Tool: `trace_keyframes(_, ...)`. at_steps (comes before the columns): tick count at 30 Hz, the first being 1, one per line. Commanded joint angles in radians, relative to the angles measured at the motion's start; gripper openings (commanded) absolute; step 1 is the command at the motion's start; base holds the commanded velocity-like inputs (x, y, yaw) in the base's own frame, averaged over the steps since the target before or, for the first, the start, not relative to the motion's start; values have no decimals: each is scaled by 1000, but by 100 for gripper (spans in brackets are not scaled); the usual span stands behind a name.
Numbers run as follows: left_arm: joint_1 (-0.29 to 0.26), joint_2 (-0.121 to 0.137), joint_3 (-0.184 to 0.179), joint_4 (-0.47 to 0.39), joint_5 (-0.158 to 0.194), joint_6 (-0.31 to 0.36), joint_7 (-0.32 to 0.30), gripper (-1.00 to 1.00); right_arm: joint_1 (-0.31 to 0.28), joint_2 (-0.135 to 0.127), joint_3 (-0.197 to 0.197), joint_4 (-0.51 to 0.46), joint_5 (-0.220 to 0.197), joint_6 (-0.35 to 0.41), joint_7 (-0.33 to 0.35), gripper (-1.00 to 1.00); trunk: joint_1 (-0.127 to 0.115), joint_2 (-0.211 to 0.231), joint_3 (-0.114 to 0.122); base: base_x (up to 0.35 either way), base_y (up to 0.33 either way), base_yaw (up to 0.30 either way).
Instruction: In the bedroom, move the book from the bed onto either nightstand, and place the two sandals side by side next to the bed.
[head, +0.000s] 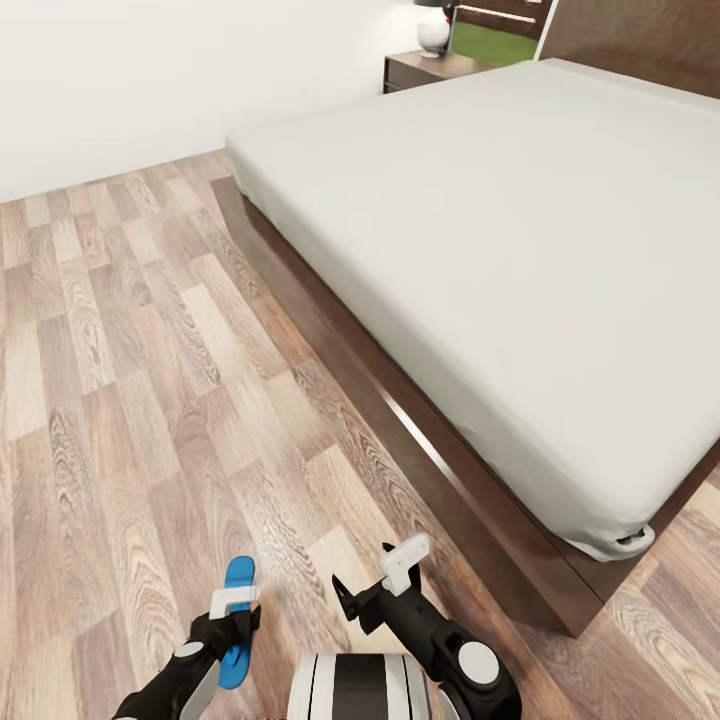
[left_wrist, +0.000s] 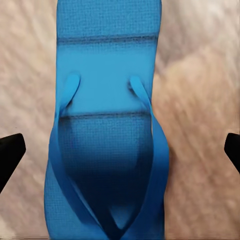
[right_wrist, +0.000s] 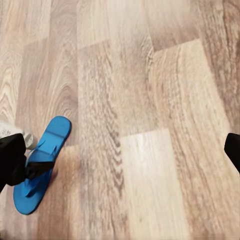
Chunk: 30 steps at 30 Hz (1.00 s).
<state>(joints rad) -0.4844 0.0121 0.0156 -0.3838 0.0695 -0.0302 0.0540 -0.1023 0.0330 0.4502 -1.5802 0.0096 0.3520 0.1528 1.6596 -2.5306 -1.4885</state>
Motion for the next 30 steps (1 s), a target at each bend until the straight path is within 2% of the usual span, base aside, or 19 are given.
trace_keyframes(1, 0, -1, -1, 2, 7, -4, 1, 100, 0, 0, -1, -2, 1, 5, 4, 100, 0, 0, -5, 0, 0, 0)
trace_keyframes(6, 0, -2, -1, 4, 6, -6, 1, 100, 0, 0, -1, -2, 1, 5, 4, 100, 2, -2, -24, 0, 0, 0)
trace_keyframes(30, 1, -1, 4, 4, 8, -15, 5, 100, 0, 1, -1, -4, 1, 4, 4, 100, 3, -2, -28, 0, 0, 0)
